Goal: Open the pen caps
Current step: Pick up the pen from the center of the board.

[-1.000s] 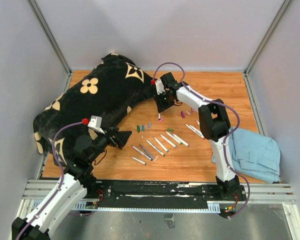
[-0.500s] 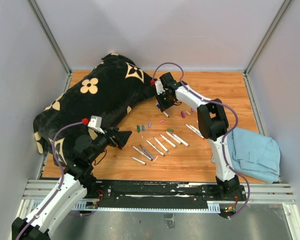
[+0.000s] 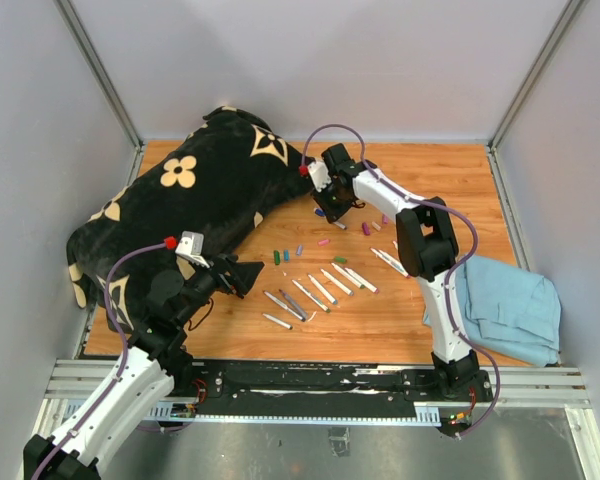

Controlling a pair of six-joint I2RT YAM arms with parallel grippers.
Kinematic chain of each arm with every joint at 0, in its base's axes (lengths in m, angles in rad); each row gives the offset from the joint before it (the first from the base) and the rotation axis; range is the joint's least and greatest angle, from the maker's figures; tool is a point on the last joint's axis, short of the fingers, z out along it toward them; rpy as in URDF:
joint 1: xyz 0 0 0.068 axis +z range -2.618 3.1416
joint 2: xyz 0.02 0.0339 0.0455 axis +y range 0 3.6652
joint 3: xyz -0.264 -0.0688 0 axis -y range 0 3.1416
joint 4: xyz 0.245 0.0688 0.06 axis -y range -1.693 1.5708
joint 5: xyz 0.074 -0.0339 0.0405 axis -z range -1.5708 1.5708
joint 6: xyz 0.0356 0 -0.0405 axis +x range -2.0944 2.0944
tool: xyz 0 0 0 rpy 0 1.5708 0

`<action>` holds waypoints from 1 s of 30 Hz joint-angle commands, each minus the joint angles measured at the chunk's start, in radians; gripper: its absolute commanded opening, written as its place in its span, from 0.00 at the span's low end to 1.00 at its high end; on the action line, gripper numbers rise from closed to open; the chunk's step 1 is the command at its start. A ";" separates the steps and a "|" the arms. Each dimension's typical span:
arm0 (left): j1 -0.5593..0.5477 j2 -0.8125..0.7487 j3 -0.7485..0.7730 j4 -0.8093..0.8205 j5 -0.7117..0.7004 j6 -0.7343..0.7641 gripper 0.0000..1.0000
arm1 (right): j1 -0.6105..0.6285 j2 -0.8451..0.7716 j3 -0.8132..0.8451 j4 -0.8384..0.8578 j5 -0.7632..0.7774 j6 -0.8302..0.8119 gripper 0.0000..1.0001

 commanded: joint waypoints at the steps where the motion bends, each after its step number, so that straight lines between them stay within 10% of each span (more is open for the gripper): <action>1: 0.006 -0.009 -0.007 0.013 0.017 0.006 0.99 | -0.023 0.005 0.022 -0.099 0.049 -0.105 0.31; 15: 0.005 0.045 -0.083 0.220 0.183 -0.149 0.99 | -0.043 0.046 0.048 -0.188 -0.103 -0.212 0.01; 30: -0.028 0.145 -0.148 0.463 0.200 -0.280 0.98 | -0.138 -0.101 -0.068 -0.097 -0.289 -0.181 0.01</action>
